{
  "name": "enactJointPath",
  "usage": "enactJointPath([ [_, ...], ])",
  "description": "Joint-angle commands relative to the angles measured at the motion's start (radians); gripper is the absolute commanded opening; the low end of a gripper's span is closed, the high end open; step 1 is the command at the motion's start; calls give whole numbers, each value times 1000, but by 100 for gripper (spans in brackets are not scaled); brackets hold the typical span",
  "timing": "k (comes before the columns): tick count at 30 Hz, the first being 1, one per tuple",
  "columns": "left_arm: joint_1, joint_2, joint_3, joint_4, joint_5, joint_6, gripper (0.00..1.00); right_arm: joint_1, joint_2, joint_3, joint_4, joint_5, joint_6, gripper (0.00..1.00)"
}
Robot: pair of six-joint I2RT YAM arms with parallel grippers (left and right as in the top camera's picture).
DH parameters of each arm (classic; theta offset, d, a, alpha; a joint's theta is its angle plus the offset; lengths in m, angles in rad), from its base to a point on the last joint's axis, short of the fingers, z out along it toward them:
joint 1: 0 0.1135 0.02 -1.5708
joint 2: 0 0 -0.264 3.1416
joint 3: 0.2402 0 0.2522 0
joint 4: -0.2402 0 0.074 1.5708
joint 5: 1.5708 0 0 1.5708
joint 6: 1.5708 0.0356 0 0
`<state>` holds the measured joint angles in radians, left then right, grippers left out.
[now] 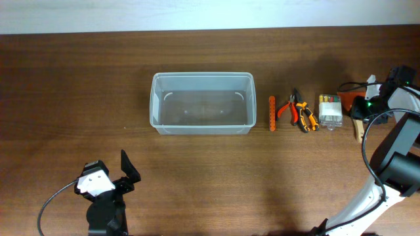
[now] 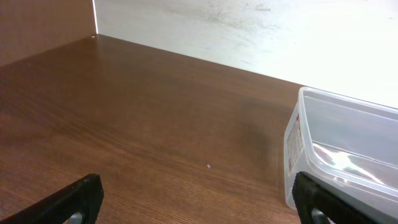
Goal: Pack container
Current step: 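Grasp the orange scraper by its wooden handle with the right gripper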
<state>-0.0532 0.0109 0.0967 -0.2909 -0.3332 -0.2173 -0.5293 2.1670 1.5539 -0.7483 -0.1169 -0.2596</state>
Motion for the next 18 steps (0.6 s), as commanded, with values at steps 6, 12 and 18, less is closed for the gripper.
enactJointPath([
  [6, -4, -5, -4, -1, -4, 9, 99, 8, 50, -9, -10, 0, 32, 36],
  [12, -4, -5, -4, -1, -4, 9, 99, 8, 50, 10, -26, -3, 87, 28],
  [18, -4, -5, -4, -1, -4, 9, 99, 8, 49, 138, -124, -34, 123, 27],
])
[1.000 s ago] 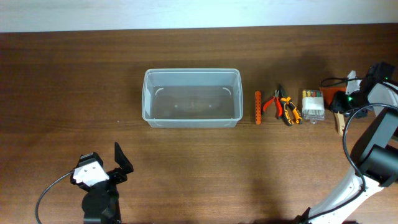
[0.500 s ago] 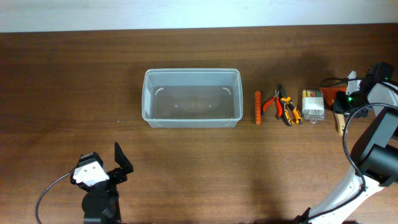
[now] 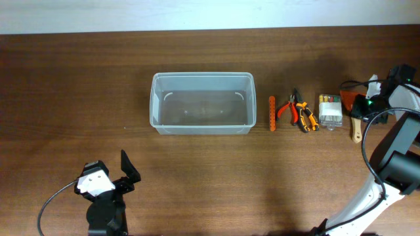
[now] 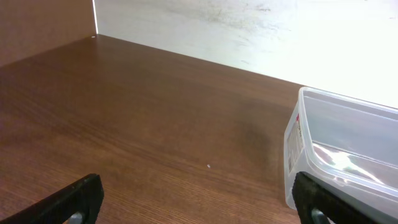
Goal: Pack container
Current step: 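Grasp the orange scraper by its wooden handle with the right gripper, then lift the scraper and lower it into the clear container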
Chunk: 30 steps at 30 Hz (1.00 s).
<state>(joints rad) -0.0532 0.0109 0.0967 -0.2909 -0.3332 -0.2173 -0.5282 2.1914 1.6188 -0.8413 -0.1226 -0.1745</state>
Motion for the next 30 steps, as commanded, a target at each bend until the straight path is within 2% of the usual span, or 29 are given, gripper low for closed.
enactJointPath([
  [1, -4, -5, -4, -1, -4, 9, 99, 7, 24, 103, -51, -45, 38, 27],
  [8, -4, -5, -4, -1, -4, 9, 99, 36, -6, 359, -201, -153, 53, 27],
  [15, -4, -5, -4, -1, -4, 9, 99, 165, -57, 578, -329, -237, 71, 27],
  [19, -4, -5, -4, -1, -4, 9, 99, 293, -77, 658, -400, -238, 79, 27],
  [24, -4, -5, -4, -1, -4, 9, 99, 490, -92, 674, -434, -240, 70, 26],
  [30, -4, -5, -4, -1, -4, 9, 99, 744, -90, 668, -443, -232, -124, 26],
])
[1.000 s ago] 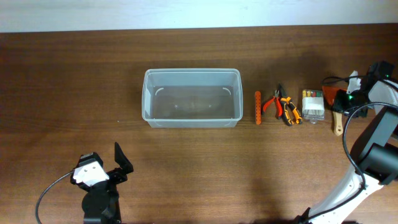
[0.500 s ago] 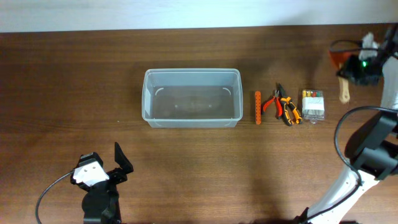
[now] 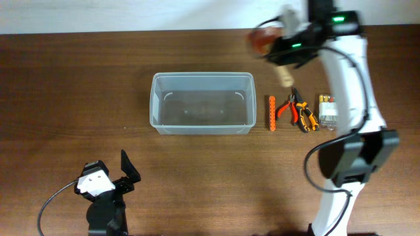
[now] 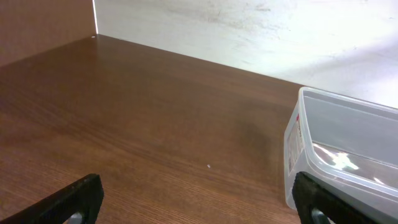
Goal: Pack container
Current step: 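Lift the scraper and lower it into the clear container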
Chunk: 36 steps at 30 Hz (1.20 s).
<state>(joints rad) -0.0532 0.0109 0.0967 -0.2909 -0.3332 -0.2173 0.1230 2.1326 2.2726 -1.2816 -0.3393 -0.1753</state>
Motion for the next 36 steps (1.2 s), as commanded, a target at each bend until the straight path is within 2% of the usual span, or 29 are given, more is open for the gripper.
enactJointPath([
  [1, -4, -5, -4, -1, -4, 9, 99, 128, -31, 14, -2, -3, -146, 26],
  [6, -4, -5, -4, -1, -4, 9, 99, 283, -5, 14, 20, 83, -195, 25],
  [12, -4, -5, -4, -1, -4, 9, 99, 364, 47, 14, 26, 86, -248, 22],
  [36, -4, -5, -4, -1, -4, 9, 99, 334, 135, 8, 24, 146, -289, 22],
])
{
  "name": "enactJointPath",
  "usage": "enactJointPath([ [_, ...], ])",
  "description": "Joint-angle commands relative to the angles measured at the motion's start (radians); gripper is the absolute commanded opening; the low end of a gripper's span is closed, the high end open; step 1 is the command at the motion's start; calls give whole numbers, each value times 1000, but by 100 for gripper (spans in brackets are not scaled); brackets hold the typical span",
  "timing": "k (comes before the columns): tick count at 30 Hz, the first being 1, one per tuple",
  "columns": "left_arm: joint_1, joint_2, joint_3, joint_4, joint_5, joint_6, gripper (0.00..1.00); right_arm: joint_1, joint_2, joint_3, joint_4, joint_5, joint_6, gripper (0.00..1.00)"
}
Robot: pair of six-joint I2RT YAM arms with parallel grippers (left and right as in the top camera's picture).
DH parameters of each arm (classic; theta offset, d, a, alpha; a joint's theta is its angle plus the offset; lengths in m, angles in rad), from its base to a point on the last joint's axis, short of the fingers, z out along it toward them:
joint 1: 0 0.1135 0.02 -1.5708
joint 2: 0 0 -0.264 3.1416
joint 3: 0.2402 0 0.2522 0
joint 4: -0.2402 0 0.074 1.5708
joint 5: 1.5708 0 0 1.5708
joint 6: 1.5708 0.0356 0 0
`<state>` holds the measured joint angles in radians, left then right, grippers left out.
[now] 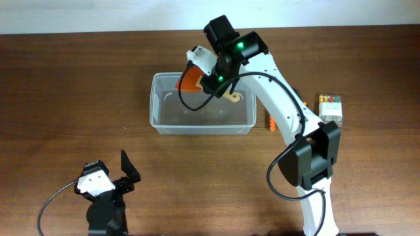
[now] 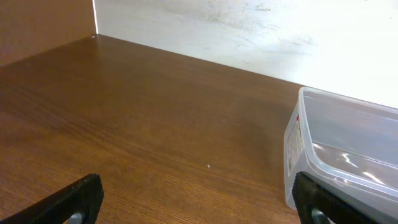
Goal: Pack container
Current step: 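Lift the scraper and lower it into the clear container, then open the right gripper and withdraw it from the container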
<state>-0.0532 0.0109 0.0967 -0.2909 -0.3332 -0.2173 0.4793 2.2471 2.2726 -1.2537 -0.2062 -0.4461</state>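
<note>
The clear plastic container [image 1: 203, 118] stands mid-table; its corner [image 2: 348, 149] also shows at the right of the left wrist view. My right gripper [image 1: 211, 82] hangs over the container's back half, shut on an orange tool [image 1: 189, 82] whose wooden handle [image 1: 231, 96] sticks out to the right. My left gripper [image 1: 125, 174] rests near the front left, open and empty, with its fingers [image 2: 81, 199] wide apart over bare wood.
Right of the container an orange stick [image 1: 272, 122] peeks out beside my right arm. A small white box of coloured pieces [image 1: 331, 108] lies farther right. The arm covers the ground between them. The table's back edge meets a white wall [image 2: 249, 31].
My right gripper, still holding the orange tool, has moved left from behind the container's right end to above the container's back half. The left arm has not moved.
My right gripper was at the far right of the table on the orange wooden-handled tool, beside the white box. Then it held the tool up near the back, right of the container. Now the tool hangs over the container. The left gripper stayed open throughout.
</note>
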Motion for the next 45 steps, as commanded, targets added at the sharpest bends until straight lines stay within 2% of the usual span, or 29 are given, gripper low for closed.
enactJointPath([
  [1, -4, -5, -4, -1, -4, 9, 99, -25, 29, 6, -5, 11, -18, 22],
  [6, -4, -5, -4, -1, -4, 9, 99, -30, 53, -24, -3, 4, -37, 22],
  [20, -4, -5, -4, -1, -4, 9, 99, -30, 53, -301, 96, -11, -127, 22],
  [24, -4, -5, -4, -1, -4, 9, 99, -30, 53, -319, 113, -43, -212, 23],
  [25, -4, -5, -4, -1, -4, 9, 99, -30, 53, -319, 114, -49, -217, 24],
  [28, -4, -5, -4, -1, -4, 9, 99, -30, 53, -319, 118, -56, -220, 40],
  [31, -4, -5, -4, -1, -4, 9, 99, -30, 53, -319, 118, -77, -229, 42],
  [33, -4, -5, -4, -1, -4, 9, 99, -30, 53, -316, 118, -97, -235, 47],
  [38, -4, -5, -4, -1, -4, 9, 99, -32, 44, -240, 67, -97, -198, 63],
  [45, -4, -5, -4, -1, -4, 9, 99, -81, 2, 140, -79, -61, -27, 63],
])
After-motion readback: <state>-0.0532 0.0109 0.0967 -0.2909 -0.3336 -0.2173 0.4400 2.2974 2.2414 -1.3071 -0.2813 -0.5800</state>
